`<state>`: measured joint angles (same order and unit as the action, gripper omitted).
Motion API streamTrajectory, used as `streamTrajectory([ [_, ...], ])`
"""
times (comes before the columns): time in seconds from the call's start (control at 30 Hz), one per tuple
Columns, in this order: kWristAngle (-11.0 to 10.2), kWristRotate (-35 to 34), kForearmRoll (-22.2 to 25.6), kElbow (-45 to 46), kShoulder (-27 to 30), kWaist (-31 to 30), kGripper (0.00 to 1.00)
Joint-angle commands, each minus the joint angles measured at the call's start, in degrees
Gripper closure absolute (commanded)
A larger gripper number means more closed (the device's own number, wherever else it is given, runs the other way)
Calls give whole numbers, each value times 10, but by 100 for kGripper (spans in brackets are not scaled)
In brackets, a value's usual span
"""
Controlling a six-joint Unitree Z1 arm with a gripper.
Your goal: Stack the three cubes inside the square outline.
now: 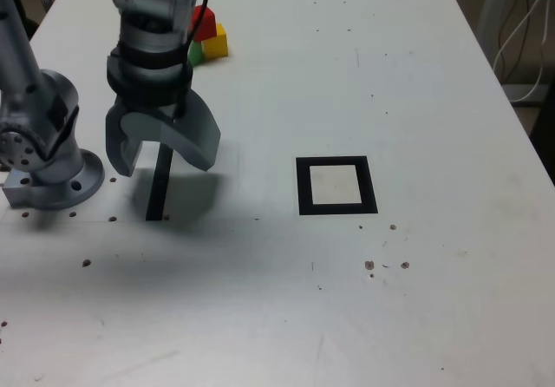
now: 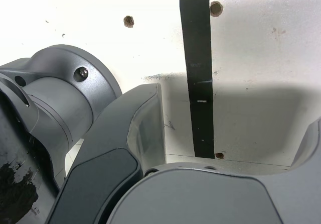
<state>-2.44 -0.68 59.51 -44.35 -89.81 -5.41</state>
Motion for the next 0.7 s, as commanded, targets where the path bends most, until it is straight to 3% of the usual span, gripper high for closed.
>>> streamTrajectory([
  [0.0, -1, -1, 4, -1, 2, 0, 1],
  [0.67, 5, 17, 30, -15, 17, 10, 1],
])
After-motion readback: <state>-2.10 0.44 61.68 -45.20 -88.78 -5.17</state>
